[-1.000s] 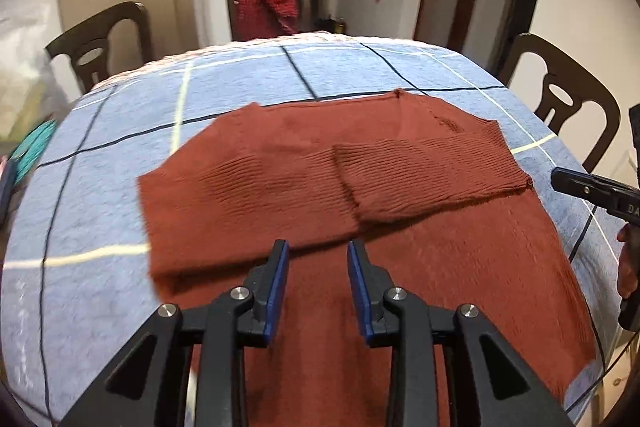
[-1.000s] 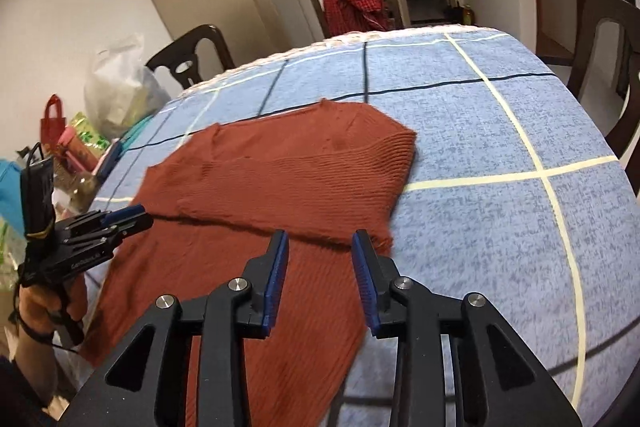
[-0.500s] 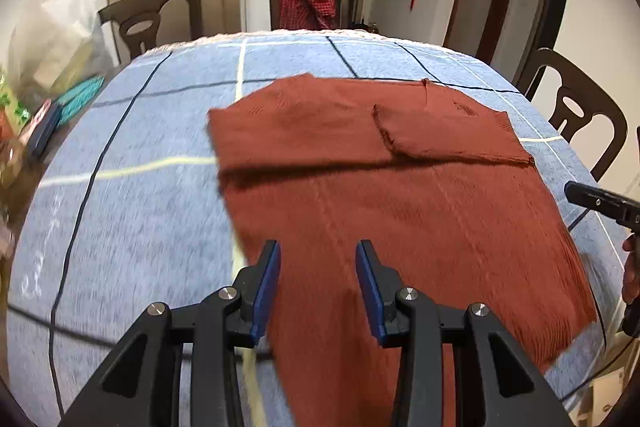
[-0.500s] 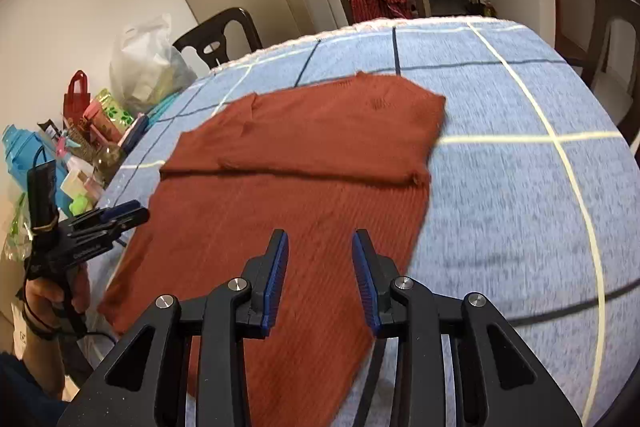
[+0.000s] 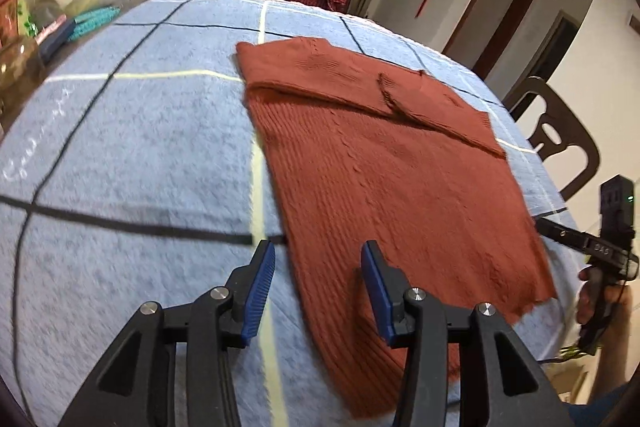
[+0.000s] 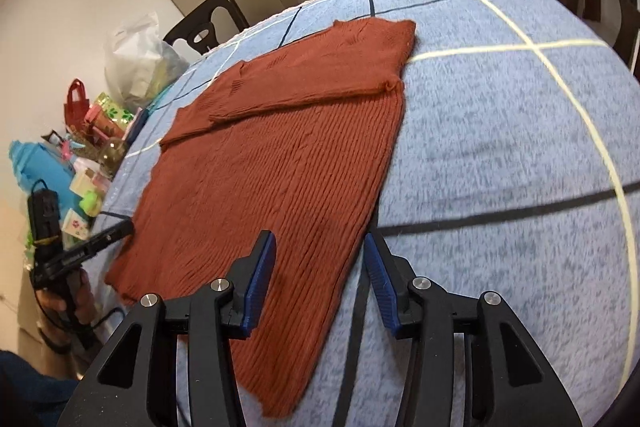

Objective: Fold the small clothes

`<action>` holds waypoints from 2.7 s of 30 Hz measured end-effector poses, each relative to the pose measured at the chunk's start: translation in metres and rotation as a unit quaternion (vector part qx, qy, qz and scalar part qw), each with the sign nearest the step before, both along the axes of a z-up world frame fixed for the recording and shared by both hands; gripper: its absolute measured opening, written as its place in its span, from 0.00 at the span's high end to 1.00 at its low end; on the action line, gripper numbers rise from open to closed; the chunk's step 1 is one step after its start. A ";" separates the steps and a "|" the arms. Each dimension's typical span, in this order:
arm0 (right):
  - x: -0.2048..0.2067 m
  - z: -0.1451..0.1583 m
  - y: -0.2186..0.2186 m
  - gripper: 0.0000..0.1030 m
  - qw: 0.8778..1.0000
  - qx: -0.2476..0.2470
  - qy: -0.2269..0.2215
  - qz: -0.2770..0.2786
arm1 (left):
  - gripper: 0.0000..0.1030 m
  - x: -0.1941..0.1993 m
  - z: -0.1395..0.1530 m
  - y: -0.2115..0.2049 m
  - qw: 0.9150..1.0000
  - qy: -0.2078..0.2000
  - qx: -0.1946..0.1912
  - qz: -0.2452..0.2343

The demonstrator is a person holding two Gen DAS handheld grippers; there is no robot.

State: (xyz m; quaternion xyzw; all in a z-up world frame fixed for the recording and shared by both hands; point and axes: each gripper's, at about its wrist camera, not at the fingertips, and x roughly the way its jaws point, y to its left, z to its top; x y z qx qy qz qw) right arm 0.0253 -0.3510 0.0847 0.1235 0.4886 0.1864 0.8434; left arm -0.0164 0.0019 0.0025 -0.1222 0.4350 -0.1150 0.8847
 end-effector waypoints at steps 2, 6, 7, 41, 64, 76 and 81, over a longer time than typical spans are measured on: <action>-0.005 -0.003 0.000 0.54 0.999 0.031 0.017 0.011 | 0.54 -0.006 -0.002 -0.003 1.000 0.004 -0.020 -0.012; -0.020 -0.006 0.002 0.54 0.996 0.076 0.037 0.030 | 0.54 -0.019 -0.004 -0.006 0.999 0.006 -0.042 -0.021; -0.023 -0.008 0.002 0.54 0.994 0.088 0.046 0.035 | 0.54 -0.021 -0.004 -0.005 0.999 0.007 -0.049 -0.021; -0.036 0.015 -0.016 0.95 0.986 0.164 -0.001 0.029 | 0.93 -0.037 0.031 0.015 0.983 -0.076 -0.163 -0.038; 0.038 0.054 -0.009 0.95 0.975 0.209 -0.065 0.044 | 0.93 0.035 0.067 0.025 0.971 -0.131 -0.199 -0.037; 0.178 0.032 -0.005 0.94 0.975 0.221 -0.014 -0.024 | 0.93 0.167 0.061 0.041 0.981 -0.085 -0.174 0.026; 0.220 0.000 -0.001 0.92 0.976 0.208 0.037 -0.044 | 0.93 0.211 0.033 0.037 0.986 -0.032 -0.158 0.041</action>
